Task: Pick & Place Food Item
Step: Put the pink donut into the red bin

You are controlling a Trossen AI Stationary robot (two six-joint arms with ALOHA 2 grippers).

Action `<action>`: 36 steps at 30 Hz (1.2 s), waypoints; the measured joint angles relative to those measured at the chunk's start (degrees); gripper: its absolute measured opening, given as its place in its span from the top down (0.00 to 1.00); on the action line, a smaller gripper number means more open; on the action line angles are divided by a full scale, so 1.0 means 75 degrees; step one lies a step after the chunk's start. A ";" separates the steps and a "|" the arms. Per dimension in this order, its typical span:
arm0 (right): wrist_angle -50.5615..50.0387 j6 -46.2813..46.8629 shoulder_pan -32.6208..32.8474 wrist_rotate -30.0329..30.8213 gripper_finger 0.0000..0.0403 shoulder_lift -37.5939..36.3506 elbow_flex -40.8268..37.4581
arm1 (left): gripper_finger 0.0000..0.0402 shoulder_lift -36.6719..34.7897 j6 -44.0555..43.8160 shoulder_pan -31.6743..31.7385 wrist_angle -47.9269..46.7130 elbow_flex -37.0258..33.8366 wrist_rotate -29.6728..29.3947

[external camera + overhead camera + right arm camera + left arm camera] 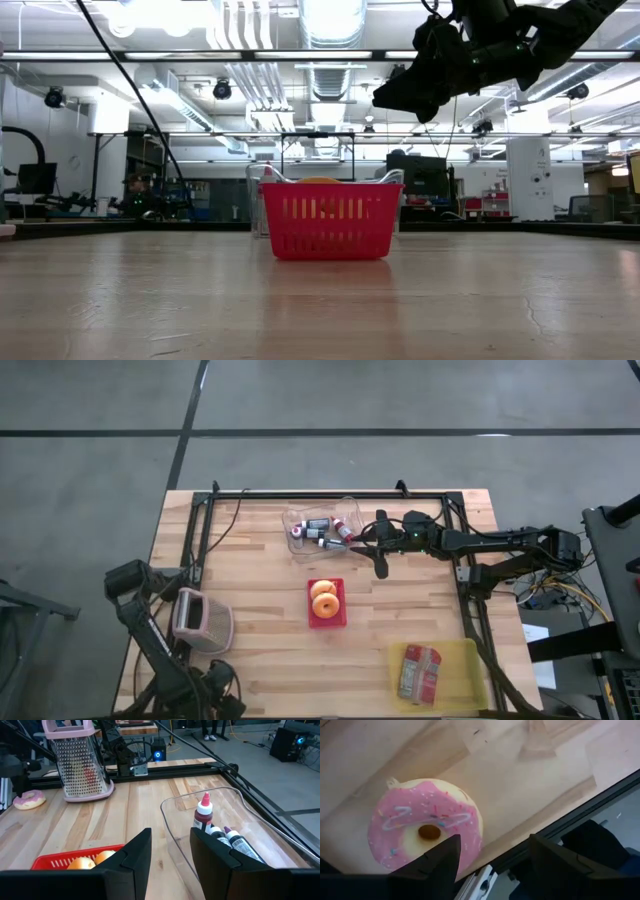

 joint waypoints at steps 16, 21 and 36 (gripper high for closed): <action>0.0000 0.0000 0.0001 0.0000 0.68 0.0000 0.0000 | 0.40 -0.0003 -0.0393 -0.0131 -0.0055 -0.0089 0.0380; 0.0000 0.0000 -0.0001 0.0000 0.68 0.0000 0.0000 | 0.40 -0.0006 -0.0362 -0.0131 0.0319 -0.0416 0.0367; 0.0000 0.0000 0.0001 0.0000 0.68 0.0000 0.0000 | 0.40 -0.0012 -0.0449 -0.0125 0.0753 -0.0867 0.0359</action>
